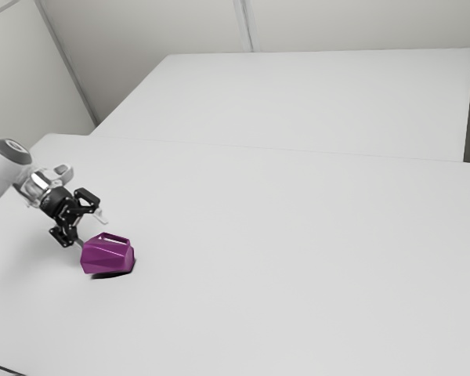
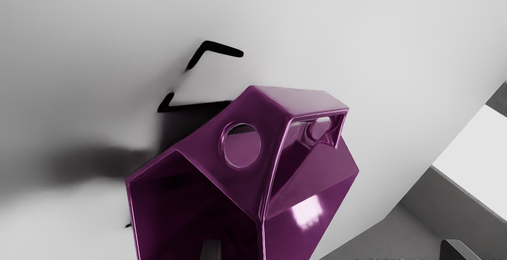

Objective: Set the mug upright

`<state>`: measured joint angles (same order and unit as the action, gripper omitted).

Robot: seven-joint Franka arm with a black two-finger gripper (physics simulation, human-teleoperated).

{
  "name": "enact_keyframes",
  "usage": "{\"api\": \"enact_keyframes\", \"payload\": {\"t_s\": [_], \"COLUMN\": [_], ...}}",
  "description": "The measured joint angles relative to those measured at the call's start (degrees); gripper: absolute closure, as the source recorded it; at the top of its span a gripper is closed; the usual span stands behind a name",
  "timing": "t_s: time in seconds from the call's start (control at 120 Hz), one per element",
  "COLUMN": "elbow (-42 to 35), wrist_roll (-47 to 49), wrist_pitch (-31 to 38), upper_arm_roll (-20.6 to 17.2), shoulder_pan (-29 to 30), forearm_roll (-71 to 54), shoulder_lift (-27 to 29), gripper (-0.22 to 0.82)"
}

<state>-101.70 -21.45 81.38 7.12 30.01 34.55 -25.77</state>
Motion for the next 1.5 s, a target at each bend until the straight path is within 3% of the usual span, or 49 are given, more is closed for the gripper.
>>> {"api": "enact_keyframes", "payload": {"t_s": [0.233,0.425,0.575,0.925,1.1,1.233,1.5], "elbow": [-0.3,-0.6,-0.5,-0.1,-0.1,-0.6,-9.1], "wrist_roll": [-0.7,-0.4,-0.2,0.8,1.4,1.9,5.5], "wrist_pitch": [0.2,0.2,0.2,0.4,3.2,6.8,20.3], "upper_arm_roll": [0.0,0.0,0.0,-0.4,-0.2,-0.3,-1.4], "shoulder_pan": [-0.2,-0.6,-0.9,-2.8,-7.9,-11.8,-22.4], "forearm_roll": [2.8,2.7,2.7,3.0,-1.1,-5.8,-17.4], "shoulder_lift": [-1.2,-2.0,-2.0,-0.7,4.6,7.8,15.9], "gripper": [0.04,0.49,0.65,0.77,0.78,0.78,0.79]}}
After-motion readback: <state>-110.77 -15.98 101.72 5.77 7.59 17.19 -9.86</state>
